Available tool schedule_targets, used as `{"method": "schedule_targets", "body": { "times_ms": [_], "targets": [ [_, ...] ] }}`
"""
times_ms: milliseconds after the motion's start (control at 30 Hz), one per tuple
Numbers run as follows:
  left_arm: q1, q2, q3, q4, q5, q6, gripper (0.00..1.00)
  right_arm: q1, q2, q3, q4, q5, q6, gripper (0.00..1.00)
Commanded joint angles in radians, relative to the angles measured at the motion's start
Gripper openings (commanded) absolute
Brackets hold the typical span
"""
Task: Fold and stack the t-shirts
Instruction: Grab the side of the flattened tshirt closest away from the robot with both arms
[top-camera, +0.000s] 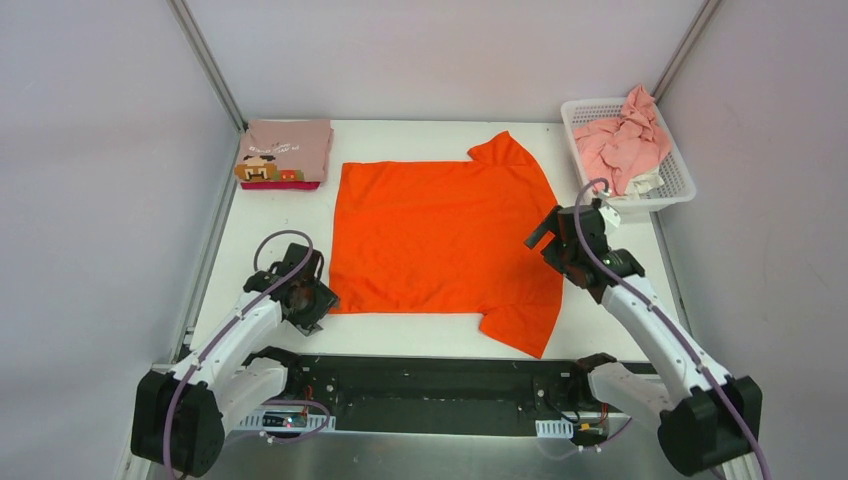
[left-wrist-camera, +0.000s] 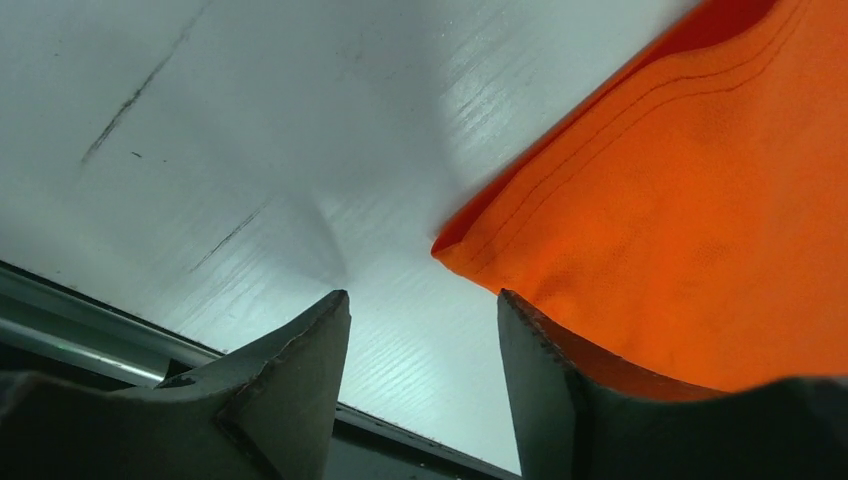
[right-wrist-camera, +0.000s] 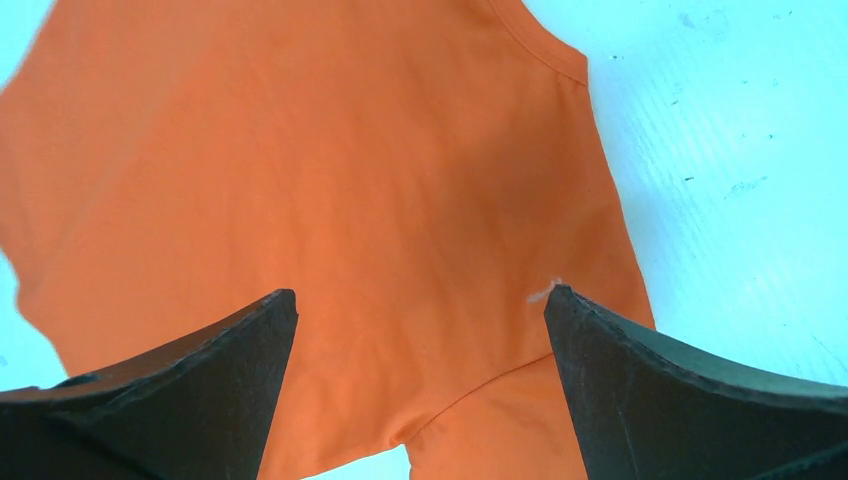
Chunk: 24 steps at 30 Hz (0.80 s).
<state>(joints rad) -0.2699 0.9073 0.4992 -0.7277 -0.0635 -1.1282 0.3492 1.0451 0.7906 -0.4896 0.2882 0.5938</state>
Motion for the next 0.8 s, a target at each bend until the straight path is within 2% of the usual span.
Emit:
{"method": "schedule_targets", "body": {
  "times_ms": [0,67,367,467,500,567,667,767],
  "targets": [
    [-0.014,0.057,-0.014,0.083,-0.022,-0.055,0.49,0.006,-0.131,-0.03,-0.003,0.046,0.055,1.0],
    [-0.018,0.073,-0.02,0.091,-0.031,-0.062,0.44,0.006,-0.164,-0.041,-0.023,0.056,0.06,1.0],
    [-0.018,0.17,-0.049,0.169,-0.095,-0.092,0.41,0.042,-0.203,-0.064,-0.086,0.008,0.074,0.99],
    [-0.018,0.21,-0.036,0.177,-0.105,-0.085,0.3,0.059,-0.207,-0.061,-0.107,0.012,0.073,1.0],
    [-0.018,0.217,-0.031,0.177,-0.103,-0.084,0.23,0.062,-0.21,-0.058,-0.112,0.014,0.072,1.0],
    [-0.018,0.219,-0.031,0.176,-0.105,-0.085,0.02,0.071,-0.217,-0.054,-0.131,0.014,0.07,1.0],
    [-0.017,0.201,-0.034,0.175,-0.132,-0.083,0.0,0.11,-0.211,-0.035,-0.176,0.007,0.06,0.99],
    [-0.009,0.193,-0.017,0.165,-0.171,-0.06,0.0,0.21,-0.168,0.006,-0.262,0.015,0.043,0.99]
  ]
}}
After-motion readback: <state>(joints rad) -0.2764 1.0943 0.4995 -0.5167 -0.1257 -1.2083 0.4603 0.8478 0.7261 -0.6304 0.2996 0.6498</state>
